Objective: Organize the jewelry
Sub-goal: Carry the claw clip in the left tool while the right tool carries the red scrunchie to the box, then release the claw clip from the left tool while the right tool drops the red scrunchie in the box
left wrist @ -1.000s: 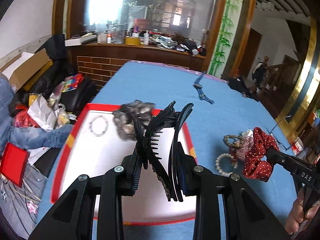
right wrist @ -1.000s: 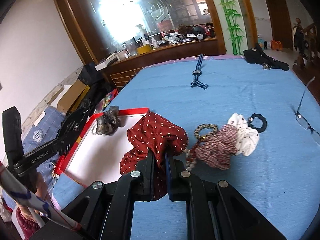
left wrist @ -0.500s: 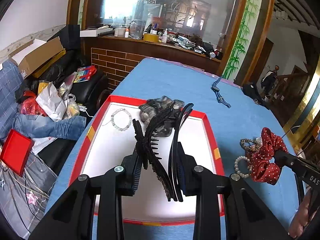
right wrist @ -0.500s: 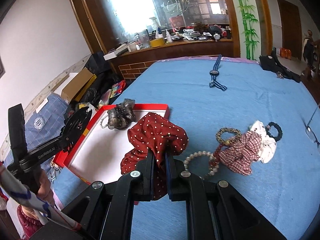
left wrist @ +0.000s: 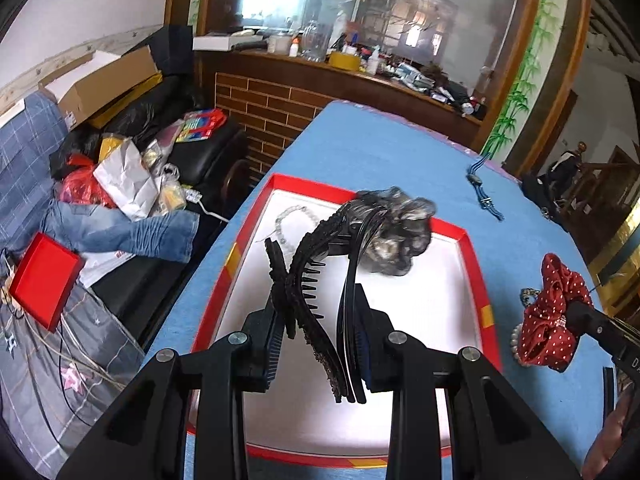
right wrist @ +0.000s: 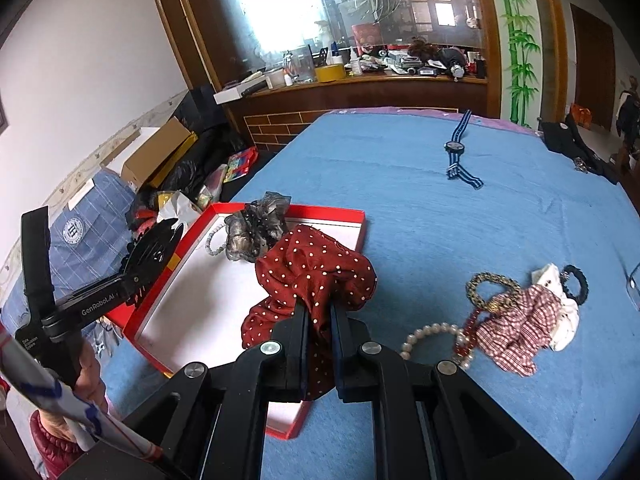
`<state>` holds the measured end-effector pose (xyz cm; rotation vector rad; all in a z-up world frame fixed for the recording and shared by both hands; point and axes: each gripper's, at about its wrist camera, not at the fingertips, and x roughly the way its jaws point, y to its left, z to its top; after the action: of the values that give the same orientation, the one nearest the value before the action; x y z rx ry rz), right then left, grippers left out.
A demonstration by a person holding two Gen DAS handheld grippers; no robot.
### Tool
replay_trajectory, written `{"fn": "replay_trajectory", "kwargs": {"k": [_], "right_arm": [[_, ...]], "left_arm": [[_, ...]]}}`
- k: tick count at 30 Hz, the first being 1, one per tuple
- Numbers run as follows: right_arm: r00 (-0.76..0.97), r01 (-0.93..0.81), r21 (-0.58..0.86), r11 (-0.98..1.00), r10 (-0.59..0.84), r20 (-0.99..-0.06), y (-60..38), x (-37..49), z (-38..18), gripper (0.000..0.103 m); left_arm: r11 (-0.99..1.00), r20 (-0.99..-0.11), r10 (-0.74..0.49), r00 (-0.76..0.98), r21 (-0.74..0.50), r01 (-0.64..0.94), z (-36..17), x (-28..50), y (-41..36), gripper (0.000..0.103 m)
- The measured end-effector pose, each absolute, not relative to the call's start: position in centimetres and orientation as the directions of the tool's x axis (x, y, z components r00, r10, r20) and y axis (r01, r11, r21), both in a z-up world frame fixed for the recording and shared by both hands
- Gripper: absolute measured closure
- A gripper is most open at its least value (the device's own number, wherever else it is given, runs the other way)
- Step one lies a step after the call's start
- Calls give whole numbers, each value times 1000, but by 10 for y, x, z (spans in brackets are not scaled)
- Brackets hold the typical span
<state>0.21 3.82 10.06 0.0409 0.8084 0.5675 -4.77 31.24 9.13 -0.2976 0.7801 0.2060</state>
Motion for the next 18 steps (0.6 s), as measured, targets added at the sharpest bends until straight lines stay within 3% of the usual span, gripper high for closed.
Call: {"fn": "replay_trajectory", "kwargs": {"k": [18], "right_arm": [[500,-436,223,872,440,-746,86,59,74,92]], "left_arm": [[933,-830,74,552,-137,-331,44,2,317,73]]}}
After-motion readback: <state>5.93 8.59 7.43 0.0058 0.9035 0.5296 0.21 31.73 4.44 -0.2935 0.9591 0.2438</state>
